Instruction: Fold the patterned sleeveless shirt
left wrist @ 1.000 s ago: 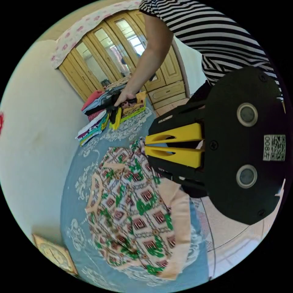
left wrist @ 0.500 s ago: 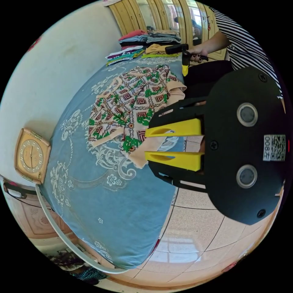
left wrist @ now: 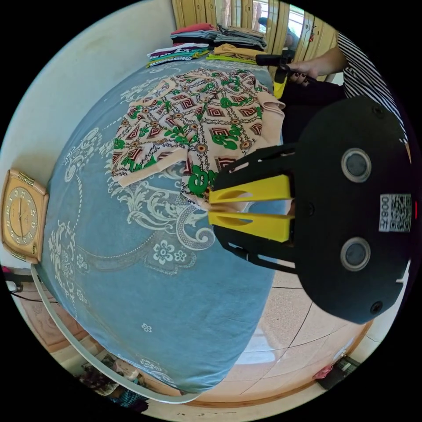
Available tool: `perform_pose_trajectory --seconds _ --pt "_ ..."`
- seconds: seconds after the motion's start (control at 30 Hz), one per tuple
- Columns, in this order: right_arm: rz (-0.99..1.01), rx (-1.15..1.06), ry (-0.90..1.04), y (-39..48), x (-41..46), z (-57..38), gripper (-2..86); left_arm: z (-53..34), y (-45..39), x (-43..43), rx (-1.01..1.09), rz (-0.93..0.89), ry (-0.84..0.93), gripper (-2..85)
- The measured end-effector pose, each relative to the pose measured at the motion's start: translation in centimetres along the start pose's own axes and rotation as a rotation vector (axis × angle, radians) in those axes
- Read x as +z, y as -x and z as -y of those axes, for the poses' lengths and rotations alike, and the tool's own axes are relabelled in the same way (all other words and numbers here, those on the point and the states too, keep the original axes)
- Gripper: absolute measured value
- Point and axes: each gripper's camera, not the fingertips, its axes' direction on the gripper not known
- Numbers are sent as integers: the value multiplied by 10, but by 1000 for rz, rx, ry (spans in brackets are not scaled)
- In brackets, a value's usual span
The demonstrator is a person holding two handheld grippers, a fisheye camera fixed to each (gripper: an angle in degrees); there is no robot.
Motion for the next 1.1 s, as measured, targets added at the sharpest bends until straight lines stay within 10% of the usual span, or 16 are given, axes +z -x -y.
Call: perform_pose_trajectory --seconds 0.73,1.1 --pt "122 -200 -148 5 -195 -56 10 -1 73 -134 -140 -562 -172 16" --pt "-134 -868 -482 294 -410 -76 11 114 -29 -430 252 -719 -722 17"
